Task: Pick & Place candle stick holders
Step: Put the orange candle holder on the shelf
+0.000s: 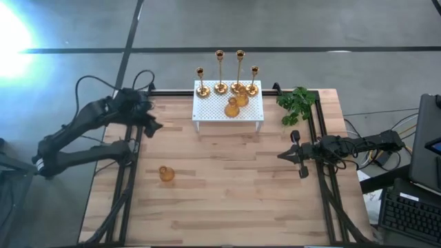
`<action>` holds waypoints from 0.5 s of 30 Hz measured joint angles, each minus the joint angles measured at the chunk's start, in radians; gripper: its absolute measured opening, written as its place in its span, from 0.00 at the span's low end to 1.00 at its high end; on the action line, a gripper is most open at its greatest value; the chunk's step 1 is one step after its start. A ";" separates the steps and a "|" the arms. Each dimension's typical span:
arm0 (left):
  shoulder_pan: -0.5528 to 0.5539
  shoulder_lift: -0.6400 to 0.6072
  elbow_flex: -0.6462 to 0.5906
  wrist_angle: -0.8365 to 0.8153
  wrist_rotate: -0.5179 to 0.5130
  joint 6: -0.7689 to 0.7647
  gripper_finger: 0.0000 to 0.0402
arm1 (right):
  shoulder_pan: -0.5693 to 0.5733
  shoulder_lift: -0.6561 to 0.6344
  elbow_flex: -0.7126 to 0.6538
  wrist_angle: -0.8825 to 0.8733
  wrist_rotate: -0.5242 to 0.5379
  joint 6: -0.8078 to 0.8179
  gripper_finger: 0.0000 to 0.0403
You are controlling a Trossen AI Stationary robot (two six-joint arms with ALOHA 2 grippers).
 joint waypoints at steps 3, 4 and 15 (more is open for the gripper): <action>-0.075 -0.037 0.000 -0.078 -0.047 -0.120 0.70 | 0.000 0.000 0.000 0.000 0.000 0.000 0.02; -0.101 -0.049 0.000 -0.097 -0.064 -0.160 0.70 | 0.000 0.000 0.000 0.000 0.000 0.000 0.02; -0.415 -0.061 -0.024 -0.146 -0.228 -0.590 0.70 | 0.000 0.000 0.000 0.000 0.000 0.000 0.02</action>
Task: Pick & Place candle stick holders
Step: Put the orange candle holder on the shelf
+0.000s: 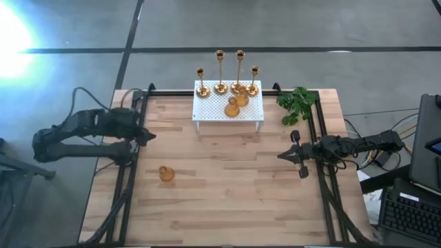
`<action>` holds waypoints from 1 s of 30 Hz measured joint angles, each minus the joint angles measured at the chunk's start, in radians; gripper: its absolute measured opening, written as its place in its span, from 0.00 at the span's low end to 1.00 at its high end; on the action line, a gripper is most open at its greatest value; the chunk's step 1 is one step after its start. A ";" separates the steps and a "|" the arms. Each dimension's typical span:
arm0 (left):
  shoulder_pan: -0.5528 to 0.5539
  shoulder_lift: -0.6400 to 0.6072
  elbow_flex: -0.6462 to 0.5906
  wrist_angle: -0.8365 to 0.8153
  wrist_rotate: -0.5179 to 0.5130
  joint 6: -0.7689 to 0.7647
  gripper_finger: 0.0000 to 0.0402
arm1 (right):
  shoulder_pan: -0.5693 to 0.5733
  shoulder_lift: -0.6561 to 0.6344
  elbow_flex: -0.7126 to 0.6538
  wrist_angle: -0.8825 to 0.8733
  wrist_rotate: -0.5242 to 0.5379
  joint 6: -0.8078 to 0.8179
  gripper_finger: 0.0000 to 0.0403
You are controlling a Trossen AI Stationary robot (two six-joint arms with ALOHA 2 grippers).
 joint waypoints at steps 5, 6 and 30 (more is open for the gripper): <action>-0.152 0.043 -0.045 0.007 -0.051 -0.210 0.70 | 0.000 0.000 0.000 0.000 0.000 0.000 0.02; -0.185 0.058 -0.052 0.006 -0.064 -0.251 0.70 | 0.000 0.000 0.000 0.000 0.000 0.000 0.02; -0.762 0.563 0.221 -0.078 -0.255 -1.019 0.70 | 0.000 0.000 0.000 0.000 0.000 0.000 0.02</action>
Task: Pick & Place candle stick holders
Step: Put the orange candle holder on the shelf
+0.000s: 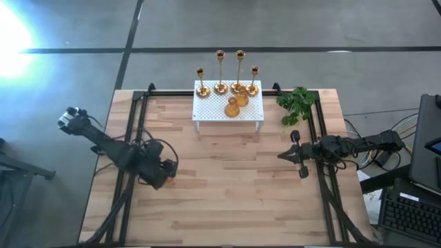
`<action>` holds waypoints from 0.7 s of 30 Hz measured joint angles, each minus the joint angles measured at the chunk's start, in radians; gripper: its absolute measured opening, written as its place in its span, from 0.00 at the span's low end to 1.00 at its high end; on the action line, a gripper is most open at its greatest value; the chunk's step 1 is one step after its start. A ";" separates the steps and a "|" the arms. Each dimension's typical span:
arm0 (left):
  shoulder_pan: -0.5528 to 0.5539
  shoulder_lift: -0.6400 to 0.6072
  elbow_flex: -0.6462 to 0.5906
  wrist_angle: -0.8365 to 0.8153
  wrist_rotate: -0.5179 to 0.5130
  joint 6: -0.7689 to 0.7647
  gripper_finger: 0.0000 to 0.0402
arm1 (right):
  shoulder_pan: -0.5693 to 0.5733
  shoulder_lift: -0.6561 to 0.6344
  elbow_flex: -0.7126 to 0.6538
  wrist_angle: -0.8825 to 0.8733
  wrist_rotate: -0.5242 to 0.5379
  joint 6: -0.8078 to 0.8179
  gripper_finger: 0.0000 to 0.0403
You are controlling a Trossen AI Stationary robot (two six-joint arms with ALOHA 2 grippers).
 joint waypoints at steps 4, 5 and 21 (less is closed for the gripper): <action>-0.043 0.126 0.141 -0.181 0.063 -0.099 0.70 | 0.000 0.000 0.000 0.000 0.000 0.000 0.02; -0.058 0.162 0.175 -0.235 0.072 -0.128 0.70 | 0.000 0.000 0.000 0.000 0.000 0.000 0.02; -0.193 0.396 0.197 -0.274 0.072 -0.338 0.70 | 0.000 0.000 0.000 0.000 0.000 0.000 0.02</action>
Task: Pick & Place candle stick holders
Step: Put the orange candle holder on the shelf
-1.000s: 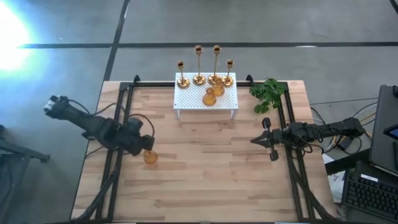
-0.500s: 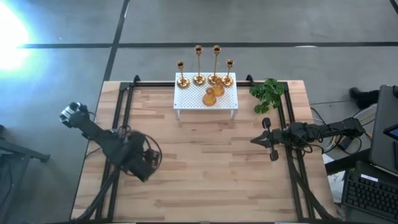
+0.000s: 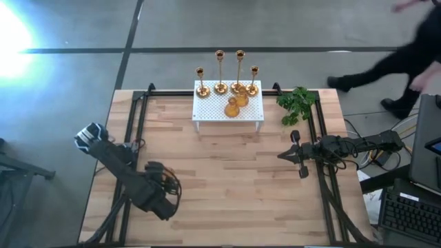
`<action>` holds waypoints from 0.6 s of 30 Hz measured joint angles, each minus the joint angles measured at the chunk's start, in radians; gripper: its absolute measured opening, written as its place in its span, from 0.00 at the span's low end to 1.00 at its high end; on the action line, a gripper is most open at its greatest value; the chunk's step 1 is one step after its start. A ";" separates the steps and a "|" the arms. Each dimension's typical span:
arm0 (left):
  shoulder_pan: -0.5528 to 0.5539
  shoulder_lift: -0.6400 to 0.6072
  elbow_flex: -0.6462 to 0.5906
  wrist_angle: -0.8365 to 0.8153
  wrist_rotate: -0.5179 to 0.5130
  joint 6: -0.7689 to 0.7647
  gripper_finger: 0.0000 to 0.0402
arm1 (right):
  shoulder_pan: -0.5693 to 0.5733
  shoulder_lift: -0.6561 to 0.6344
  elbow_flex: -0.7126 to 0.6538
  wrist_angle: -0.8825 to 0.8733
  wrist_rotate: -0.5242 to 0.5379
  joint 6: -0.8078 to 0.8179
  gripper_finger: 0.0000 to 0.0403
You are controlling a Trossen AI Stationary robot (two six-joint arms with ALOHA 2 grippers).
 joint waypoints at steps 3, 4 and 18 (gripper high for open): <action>-0.012 0.007 -0.023 0.041 -0.001 -0.026 0.70 | 0.000 0.000 0.000 0.000 0.000 0.000 0.02; -0.017 0.010 -0.029 0.050 -0.001 -0.035 0.70 | 0.000 0.000 0.000 0.000 0.000 0.000 0.02; -0.053 0.070 -0.211 0.230 -0.023 -0.073 0.70 | 0.000 0.000 0.000 0.000 0.000 0.000 0.02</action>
